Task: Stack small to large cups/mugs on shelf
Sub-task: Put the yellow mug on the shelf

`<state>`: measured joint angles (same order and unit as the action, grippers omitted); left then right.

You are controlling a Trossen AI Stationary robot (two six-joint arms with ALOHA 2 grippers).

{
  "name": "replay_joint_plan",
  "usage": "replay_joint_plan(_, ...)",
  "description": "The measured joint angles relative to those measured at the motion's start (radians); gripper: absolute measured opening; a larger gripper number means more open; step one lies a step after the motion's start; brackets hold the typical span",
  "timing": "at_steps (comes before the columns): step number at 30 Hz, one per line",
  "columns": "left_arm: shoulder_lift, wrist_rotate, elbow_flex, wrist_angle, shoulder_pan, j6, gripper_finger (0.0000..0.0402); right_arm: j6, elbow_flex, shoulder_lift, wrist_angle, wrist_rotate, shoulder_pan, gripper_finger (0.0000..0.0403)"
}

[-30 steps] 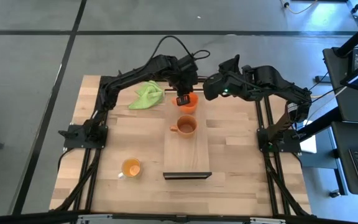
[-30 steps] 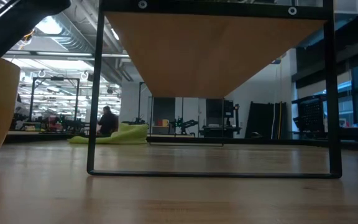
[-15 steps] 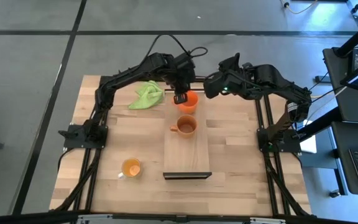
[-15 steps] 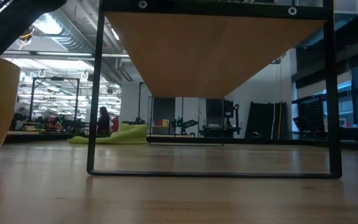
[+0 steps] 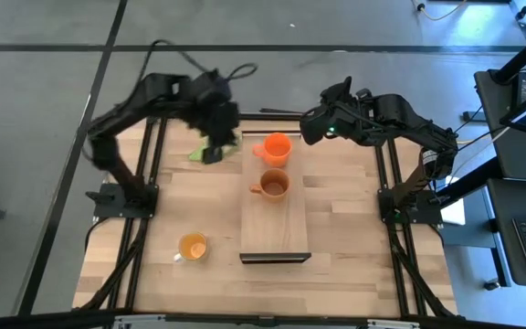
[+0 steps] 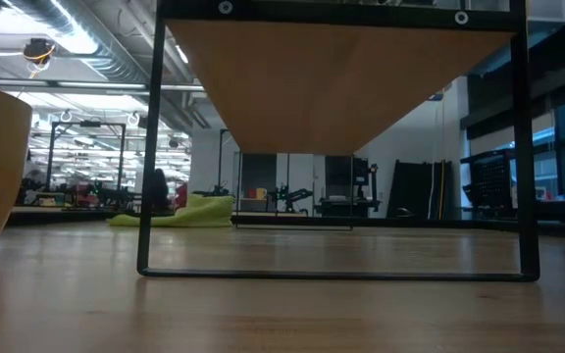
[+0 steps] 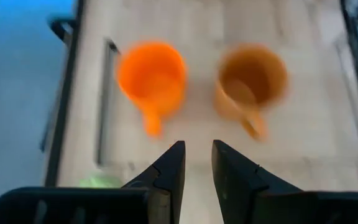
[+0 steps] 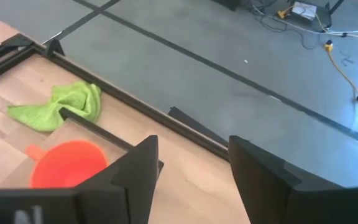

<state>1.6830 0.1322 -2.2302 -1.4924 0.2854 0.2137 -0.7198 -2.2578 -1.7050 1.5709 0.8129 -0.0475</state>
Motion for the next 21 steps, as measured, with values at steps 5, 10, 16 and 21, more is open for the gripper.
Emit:
replay_joint_plan(5, -0.204, -0.018, 0.303, 0.012, -0.064, -0.112, 0.0073, 0.025, 0.000, 0.000, 0.000, -0.024, 0.000, 0.0197)
replay_joint_plan(10, -0.441, -0.009, 0.694, 0.208, -0.154, -0.337, 0.0077, 0.066, 0.000, 0.000, 0.000, -0.050, 0.000, 0.0197)
replay_joint_plan(16, -0.646, -0.004, 1.016, 0.423, -0.313, -0.678, 0.0075, 0.097, 0.000, 0.000, 0.000, -0.060, 0.000, 0.0197)
replay_joint_plan(21, -0.690, -0.054, 1.140, 0.385, -0.465, -0.876, 0.0080, 0.106, 0.000, 0.000, 0.000, -0.091, 0.000, 0.0197)
